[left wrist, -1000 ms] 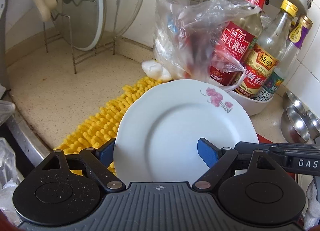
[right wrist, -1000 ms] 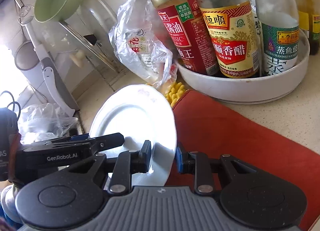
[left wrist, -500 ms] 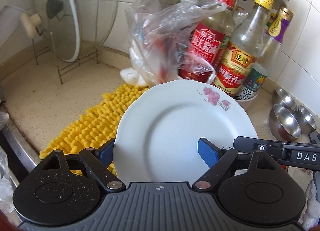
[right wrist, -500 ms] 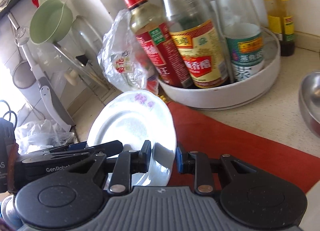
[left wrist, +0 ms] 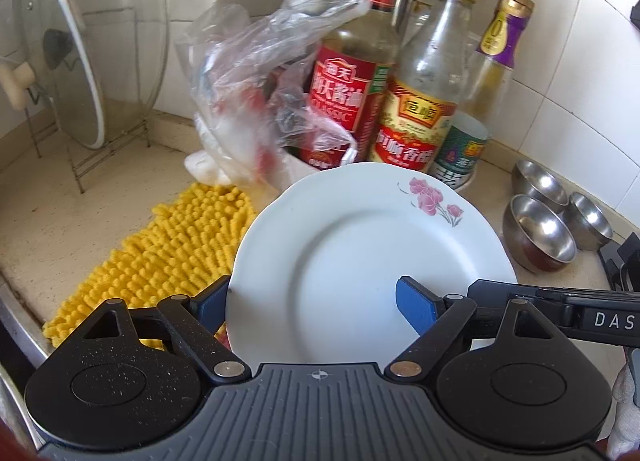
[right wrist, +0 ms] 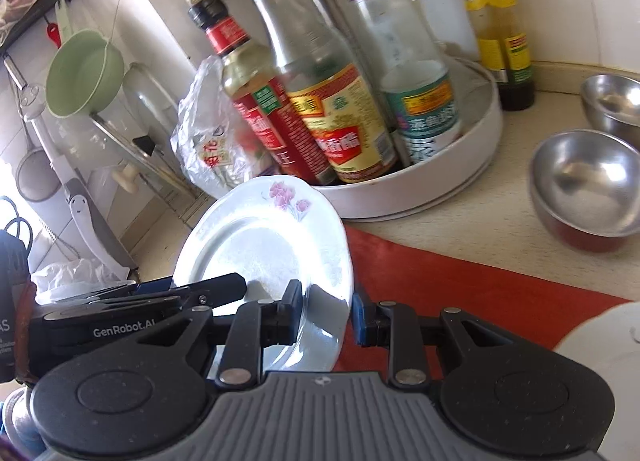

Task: Organize plates and bowls
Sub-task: 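Carry the small pink-flower plate over the stacked plates with both grippers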

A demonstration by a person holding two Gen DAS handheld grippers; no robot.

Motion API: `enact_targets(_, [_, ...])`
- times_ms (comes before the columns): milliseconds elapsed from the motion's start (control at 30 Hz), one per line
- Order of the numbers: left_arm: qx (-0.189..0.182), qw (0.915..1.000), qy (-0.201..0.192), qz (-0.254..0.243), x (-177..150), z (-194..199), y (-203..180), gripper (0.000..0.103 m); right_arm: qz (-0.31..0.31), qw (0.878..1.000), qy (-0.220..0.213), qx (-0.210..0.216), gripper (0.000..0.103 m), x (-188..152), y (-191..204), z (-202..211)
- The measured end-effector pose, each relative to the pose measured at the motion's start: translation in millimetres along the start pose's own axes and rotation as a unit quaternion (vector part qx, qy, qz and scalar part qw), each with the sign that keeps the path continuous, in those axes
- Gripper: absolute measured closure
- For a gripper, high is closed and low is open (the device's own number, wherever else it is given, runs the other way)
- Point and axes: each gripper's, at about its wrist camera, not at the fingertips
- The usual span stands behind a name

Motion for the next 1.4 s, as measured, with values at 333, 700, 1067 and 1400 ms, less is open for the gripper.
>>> enact_targets(333, [-0.021,0.9992,0.008,-0.034,-5,-7,-44,0.013,-0.033,0.999,-0.014,-0.025,0.073,-9,-30,32])
enact_targets(700, [-0.046,0.9969,0.009,-0.063,-8,-13,-90,0.012,-0.055,0.997,-0.034,-0.049,0.072,-16,-57,66])
enact_targets(1067, [-0.073,0.9925,0.02,-0.096,-18,-17,-129,0.011,-0.085,0.992,-0.047,-0.078,0.072,-31,-81,101])
enact_targets(1400, [-0.106,0.985,0.039,-0.13,-35,-25,-167,0.011,-0.12,0.985,-0.054,-0.114,0.072,-53,-103,134])
Point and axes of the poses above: each gripper's, at about its wrist camera, not at the fingertips, and z roughly against the way its jaws point, y to its left, x to its top, and after that the axes turned 7 degrees about z, right-handed
